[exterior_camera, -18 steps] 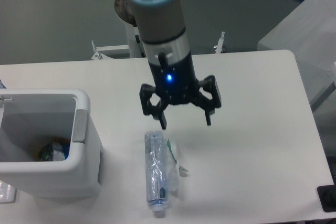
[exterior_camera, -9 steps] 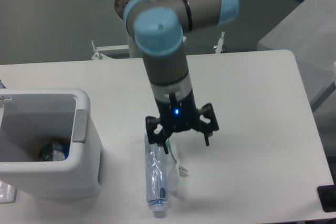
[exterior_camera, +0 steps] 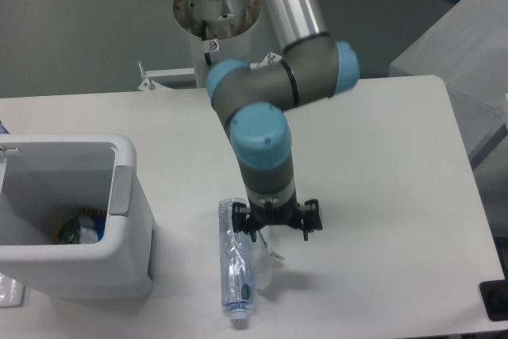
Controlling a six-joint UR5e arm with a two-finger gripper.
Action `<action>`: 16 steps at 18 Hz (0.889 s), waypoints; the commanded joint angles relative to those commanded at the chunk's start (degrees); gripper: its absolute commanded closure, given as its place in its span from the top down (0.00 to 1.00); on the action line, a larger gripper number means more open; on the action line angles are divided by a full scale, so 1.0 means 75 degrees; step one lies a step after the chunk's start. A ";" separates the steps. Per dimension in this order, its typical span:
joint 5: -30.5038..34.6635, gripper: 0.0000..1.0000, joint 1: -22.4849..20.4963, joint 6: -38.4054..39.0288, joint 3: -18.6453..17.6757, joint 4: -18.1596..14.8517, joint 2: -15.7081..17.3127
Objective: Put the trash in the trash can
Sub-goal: 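Lower the open gripper toward the clear plastic bag beside the bottle, then close the gripper on the clear plastic bag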
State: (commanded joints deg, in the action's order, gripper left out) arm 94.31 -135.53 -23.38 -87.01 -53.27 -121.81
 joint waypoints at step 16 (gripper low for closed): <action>-0.0012 0.40 0.0023 0.0082 0.0023 0.0083 -0.0200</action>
State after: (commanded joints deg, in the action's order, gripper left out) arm 94.22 -135.35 -22.76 -86.84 -52.65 -123.31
